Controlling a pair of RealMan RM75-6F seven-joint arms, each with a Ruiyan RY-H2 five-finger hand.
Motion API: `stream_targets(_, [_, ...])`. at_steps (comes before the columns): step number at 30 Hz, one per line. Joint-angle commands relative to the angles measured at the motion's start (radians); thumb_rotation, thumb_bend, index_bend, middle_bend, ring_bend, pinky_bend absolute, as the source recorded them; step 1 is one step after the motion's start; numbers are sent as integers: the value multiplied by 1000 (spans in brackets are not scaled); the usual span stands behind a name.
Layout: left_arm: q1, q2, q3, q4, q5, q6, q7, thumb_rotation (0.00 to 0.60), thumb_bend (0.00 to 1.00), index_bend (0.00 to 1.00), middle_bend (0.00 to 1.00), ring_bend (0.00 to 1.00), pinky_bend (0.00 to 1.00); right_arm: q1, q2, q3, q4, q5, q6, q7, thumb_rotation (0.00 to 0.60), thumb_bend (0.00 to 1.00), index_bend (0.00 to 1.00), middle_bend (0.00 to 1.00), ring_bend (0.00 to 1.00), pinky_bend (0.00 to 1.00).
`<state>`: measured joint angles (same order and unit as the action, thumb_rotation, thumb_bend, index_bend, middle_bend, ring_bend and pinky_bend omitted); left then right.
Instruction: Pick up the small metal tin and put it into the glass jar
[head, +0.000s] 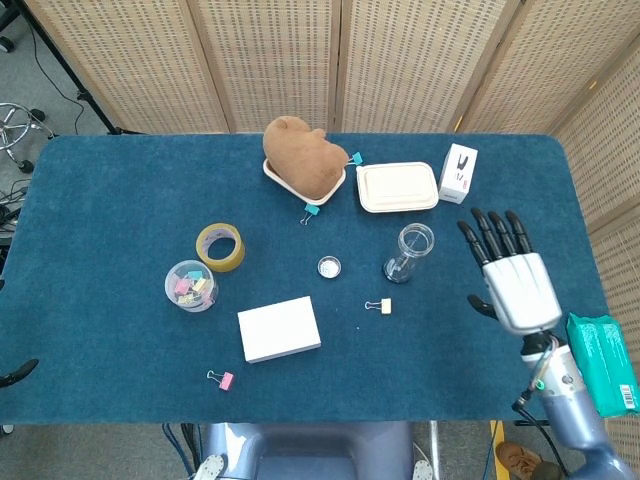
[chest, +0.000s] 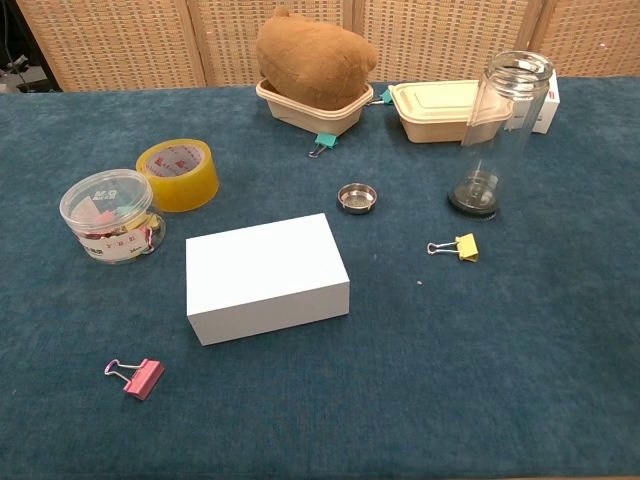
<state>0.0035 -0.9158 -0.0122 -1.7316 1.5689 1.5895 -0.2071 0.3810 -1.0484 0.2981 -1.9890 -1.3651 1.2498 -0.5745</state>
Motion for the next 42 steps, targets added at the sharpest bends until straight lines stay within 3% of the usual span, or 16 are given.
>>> stream_targets(1, [3, 2, 1, 4, 5, 7, -12, 600, 0, 0, 0, 0, 0, 124, -97, 52, -4, 129, -88, -134, 600, 0, 76, 0, 0, 0])
stream_targets(9, [11, 8, 4, 15, 14, 21, -44, 600, 0, 0, 0, 0, 0, 312, -302, 69, 52, 297, -131, -320, 600, 0, 144, 0, 0, 0])
stream_targets(13, [12, 16, 7, 26, 21, 26, -74, 600, 0, 0, 0, 0, 0, 446, -459, 81, 195, 434, -153, -416, 600, 15, 228, 0, 0, 0])
stream_targets(20, [12, 26, 10, 38, 31, 28, -112, 600, 0, 0, 0, 0, 0, 556, -600, 77, 378, 550, -156, -451, 600, 110, 272, 0, 0, 0])
stream_targets(31, [11, 32, 8, 54, 22, 27, -153, 600, 0, 0, 0, 0, 0, 616, -748, 8, 657, 552, -221, -342, 600, 276, 353, 0, 0, 0])
stream_targets(42, [-3, 30, 11, 38, 12, -9, -122, 600, 0, 0, 0, 0, 0, 609, -815, -17, 862, 510, -281, -186, 600, 334, 358, 0, 0, 0])
